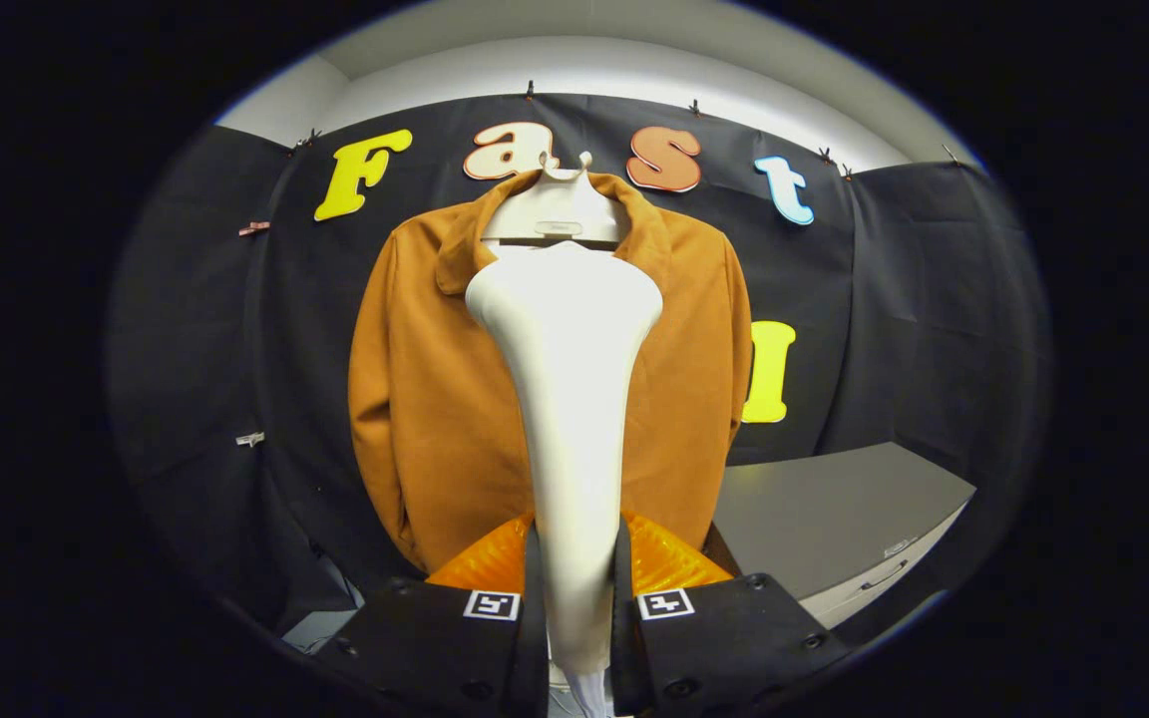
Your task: Iron the clothes twice with a garment steamer, once on the left side and once on the right side.
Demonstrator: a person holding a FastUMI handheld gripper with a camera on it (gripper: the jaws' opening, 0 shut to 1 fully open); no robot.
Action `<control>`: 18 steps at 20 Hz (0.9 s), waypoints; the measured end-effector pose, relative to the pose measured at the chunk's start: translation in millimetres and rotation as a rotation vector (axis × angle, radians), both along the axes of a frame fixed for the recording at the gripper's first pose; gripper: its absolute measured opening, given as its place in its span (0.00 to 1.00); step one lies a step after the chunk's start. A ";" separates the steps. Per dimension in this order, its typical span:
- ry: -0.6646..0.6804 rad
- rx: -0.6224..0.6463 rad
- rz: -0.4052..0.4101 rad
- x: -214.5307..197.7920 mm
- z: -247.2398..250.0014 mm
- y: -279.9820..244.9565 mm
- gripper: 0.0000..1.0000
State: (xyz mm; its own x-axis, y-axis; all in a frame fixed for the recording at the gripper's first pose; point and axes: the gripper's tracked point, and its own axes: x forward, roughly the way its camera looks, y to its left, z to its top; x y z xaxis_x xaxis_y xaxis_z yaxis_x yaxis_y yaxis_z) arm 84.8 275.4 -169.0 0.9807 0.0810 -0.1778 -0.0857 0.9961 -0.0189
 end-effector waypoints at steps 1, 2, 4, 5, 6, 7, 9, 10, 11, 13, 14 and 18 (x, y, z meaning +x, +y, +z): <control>-0.001 -0.003 0.002 3.6 1.1 6.8 0.28; -0.001 -0.004 0.003 8.3 0.4 12.6 0.28; 0.000 -0.013 0.007 20.0 -4.0 28.0 0.28; 0.002 -0.016 0.007 24.7 -7.9 35.3 0.28; 0.000 -0.025 0.007 28.9 -10.5 42.1 0.28; -0.003 -0.038 0.008 33.6 -14.1 47.9 0.28; 0.000 -0.061 0.012 45.6 -26.5 60.1 0.28; 0.002 -0.069 0.010 52.1 -31.3 63.2 0.28; 0.007 -0.078 0.007 57.2 -38.1 66.3 0.28; 0.023 -0.091 -0.006 66.3 -53.7 68.2 0.28; 0.043 -0.102 -0.018 70.2 -64.2 67.1 0.28; 0.100 -0.110 -0.031 75.6 -103.2 64.2 0.28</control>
State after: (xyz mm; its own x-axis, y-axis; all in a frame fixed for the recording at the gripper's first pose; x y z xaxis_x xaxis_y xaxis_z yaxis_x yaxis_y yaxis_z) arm 160.4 339.6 -272.2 0.9594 0.0255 -0.2810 -0.0618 0.9907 -0.1212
